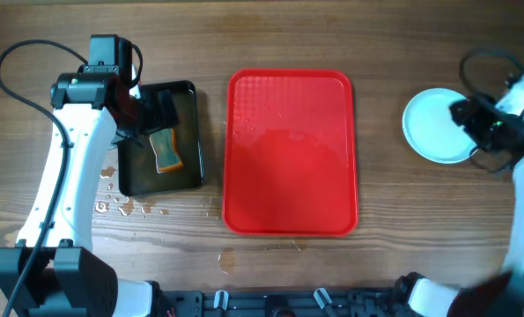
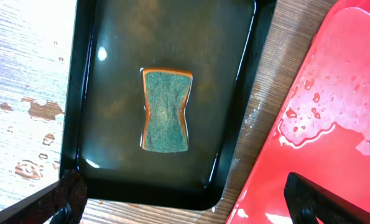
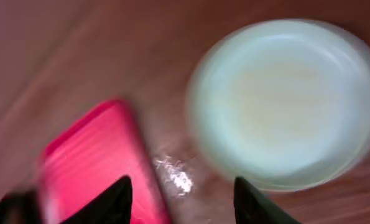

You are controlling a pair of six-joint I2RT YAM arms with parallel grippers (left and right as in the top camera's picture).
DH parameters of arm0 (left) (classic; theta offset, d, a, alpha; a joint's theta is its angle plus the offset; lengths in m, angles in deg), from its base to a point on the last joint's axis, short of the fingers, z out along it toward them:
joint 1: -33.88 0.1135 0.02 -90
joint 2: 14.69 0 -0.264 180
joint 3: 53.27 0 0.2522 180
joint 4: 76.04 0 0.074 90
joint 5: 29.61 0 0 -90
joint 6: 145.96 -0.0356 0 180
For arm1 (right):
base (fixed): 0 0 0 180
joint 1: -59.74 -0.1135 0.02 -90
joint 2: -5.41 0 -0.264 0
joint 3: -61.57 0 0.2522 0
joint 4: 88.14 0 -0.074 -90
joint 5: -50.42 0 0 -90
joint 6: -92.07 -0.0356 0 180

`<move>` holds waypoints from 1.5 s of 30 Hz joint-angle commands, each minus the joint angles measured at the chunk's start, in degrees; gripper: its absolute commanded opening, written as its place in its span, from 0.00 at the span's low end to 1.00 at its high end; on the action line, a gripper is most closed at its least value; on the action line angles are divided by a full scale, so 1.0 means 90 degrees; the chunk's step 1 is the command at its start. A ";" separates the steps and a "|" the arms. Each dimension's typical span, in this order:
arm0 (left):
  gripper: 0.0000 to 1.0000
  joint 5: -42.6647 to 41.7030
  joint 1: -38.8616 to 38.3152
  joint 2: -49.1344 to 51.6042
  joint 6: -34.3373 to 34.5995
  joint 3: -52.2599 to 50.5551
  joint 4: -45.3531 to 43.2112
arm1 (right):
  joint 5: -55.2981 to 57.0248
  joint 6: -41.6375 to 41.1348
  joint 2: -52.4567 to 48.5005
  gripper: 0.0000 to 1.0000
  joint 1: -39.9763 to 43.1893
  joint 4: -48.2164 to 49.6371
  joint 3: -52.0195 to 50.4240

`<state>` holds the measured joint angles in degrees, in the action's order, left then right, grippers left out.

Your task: Clean dirty plates on tray and stack at the side

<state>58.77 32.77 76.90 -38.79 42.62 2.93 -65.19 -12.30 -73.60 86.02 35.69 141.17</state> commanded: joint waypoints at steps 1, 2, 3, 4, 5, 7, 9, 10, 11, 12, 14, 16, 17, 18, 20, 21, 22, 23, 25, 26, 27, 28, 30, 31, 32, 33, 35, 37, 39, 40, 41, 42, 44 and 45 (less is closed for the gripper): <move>1.00 -0.0053 0.0012 -0.0002 -0.0029 0.0005 0.0000 | -0.1037 0.0595 0.1613 0.54 -0.1161 -0.0566 0.0100; 1.00 -0.0053 0.0012 -0.0002 -0.0029 0.0005 0.0000 | -0.1039 0.0573 0.2025 0.58 -0.1552 -0.0733 0.0100; 1.00 -0.0053 0.0012 -0.0002 -0.0029 0.0005 0.0000 | -0.1037 0.0527 0.2419 0.71 -0.1926 -0.0877 0.0100; 1.00 -0.0053 0.0012 -0.0002 -0.0029 0.0005 0.0000 | -0.1005 0.0408 0.2786 1.00 -0.2276 -0.0996 0.0100; 1.00 -0.0053 0.0012 -0.0002 -0.0029 0.0005 0.0000 | -0.0969 0.0236 0.3177 1.00 -0.2628 -0.1098 0.0100; 1.00 -0.0053 0.0012 -0.0002 -0.0029 0.0005 0.0000 | -0.0969 -0.0437 0.3803 1.00 -0.3028 -0.1258 0.0100; 1.00 -0.0053 0.0012 -0.0002 -0.0029 0.0005 0.0000 | -0.0971 -0.0998 0.4180 1.00 -0.3079 -0.1280 0.0100; 1.00 -0.0053 0.0012 -0.0002 -0.0029 0.0005 0.0000 | -0.0957 -0.1168 0.4284 1.00 -0.3079 -0.1353 0.0100; 1.00 -0.0053 0.0012 -0.0002 -0.0029 0.0005 0.0000 | -0.0639 -0.1022 0.4384 1.00 -0.3079 -0.1462 0.0100; 1.00 -0.0053 0.0012 -0.0002 -0.0029 0.0005 0.0000 | -0.0379 -0.0850 0.4464 1.00 -0.3079 -0.1642 0.0100; 1.00 -0.0053 0.0012 -0.0002 -0.0029 0.0005 0.0000 | -0.0066 -0.0168 0.4653 1.00 -0.3079 -0.2052 0.0100; 1.00 -0.0053 0.0012 -0.0002 -0.0029 0.0005 0.0000 | 0.0228 0.0797 0.4826 1.00 -0.3079 -0.2113 0.0039; 1.00 -0.0053 0.0012 -0.0002 -0.0029 0.0005 0.0000 | 0.0459 0.1321 0.5000 1.00 -0.3079 -0.1996 -0.0119; 1.00 -0.0053 0.0012 -0.0002 -0.0029 0.0005 0.0000 | 0.0648 0.1673 0.5217 1.00 -0.3079 -0.1773 -0.0367; 1.00 -0.0053 0.0012 -0.0002 -0.0029 0.0005 0.0000 | 0.0804 0.2062 0.5802 1.00 -0.3058 -0.0928 -0.1185; 1.00 -0.0053 0.0012 -0.0002 -0.0029 0.0005 0.0000 | 0.0804 0.2098 0.6142 1.00 -0.3024 -0.0413 -0.1710; 1.00 -0.0053 0.0012 -0.0002 -0.0029 0.0005 0.0000 | 0.0801 0.2096 0.6458 1.00 -0.2992 -0.0109 -0.2171; 1.00 -0.0053 0.0012 -0.0002 -0.0029 0.0005 0.0000 | 0.0801 0.2093 0.6751 1.00 -0.2960 -0.0007 -0.2565; 1.00 -0.0053 0.0012 -0.0002 -0.0029 0.0005 0.0000 | 0.0816 0.2108 0.7461 1.00 -0.2890 0.0039 -0.3507; 1.00 -0.0053 0.0012 -0.0002 -0.0029 0.0005 0.0000 | 0.0928 0.2106 0.7776 1.00 -0.2846 0.0330 -0.3956; 1.00 -0.0053 0.0012 -0.0002 -0.0029 0.0005 0.0000 | 0.1056 0.2103 0.8031 1.00 -0.2820 0.0833 -0.4386; 1.00 -0.0053 0.0012 -0.0002 -0.0029 0.0005 0.0000 | 0.1088 0.2103 0.8211 1.00 -0.2820 0.1316 -0.4719; 1.00 -0.0053 0.0012 -0.0002 -0.0029 0.0005 0.0000 | 0.1086 0.2098 0.8641 1.00 -0.2822 0.2650 -0.5651; 1.00 -0.0053 0.0012 -0.0002 -0.0029 0.0005 0.0000 | 0.1086 0.2096 0.8757 1.00 -0.2822 0.2987 -0.5926; 1.00 -0.0053 0.0012 -0.0002 -0.0029 0.0005 0.0000 | 0.1083 0.2079 0.8757 1.00 -0.2822 0.3415 -0.6227; 1.00 -0.0053 0.0012 -0.0002 -0.0029 0.0005 0.0000 | 0.1047 0.2064 0.8757 1.00 -0.2822 0.3779 -0.6482; 1.00 -0.0053 0.0012 -0.0002 -0.0029 0.0005 0.0000 | 0.1013 0.1906 0.8757 1.00 -0.2827 0.4639 -0.7050; 1.00 -0.0053 0.0012 -0.0002 -0.0029 0.0005 0.0000 | 0.1039 0.1836 0.8762 1.00 -0.2827 0.4986 -0.7281; 1.00 -0.0053 0.0012 -0.0002 -0.0029 0.0005 0.0000 | 0.1037 0.1894 0.8762 1.00 -0.2829 0.4993 -0.7283; 1.00 -0.0053 0.0012 -0.0002 -0.0029 0.0005 0.0000 | 0.1037 0.1887 0.8762 1.00 -0.2829 0.4962 -0.7283; 1.00 -0.0053 0.0012 -0.0002 -0.0029 0.0005 0.0000 | 0.1037 0.1889 0.8760 1.00 -0.2829 0.4864 -0.7283; 1.00 -0.0053 0.0012 -0.0002 -0.0029 0.0005 0.0000 | 0.1035 0.1892 0.8757 1.00 -0.2829 0.4874 -0.7283; 1.00 -0.0053 0.0012 -0.0002 -0.0029 0.0005 0.0000 | 0.1037 0.1889 0.8748 1.00 -0.2829 0.4869 -0.7283; 1.00 -0.0053 0.0012 -0.0002 -0.0029 0.0005 0.0000 | 0.1037 0.1892 0.8748 1.00 -0.2829 0.4869 -0.7283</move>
<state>58.74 32.77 76.90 -38.79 42.60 3.06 -56.21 5.16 4.50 60.34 79.42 75.69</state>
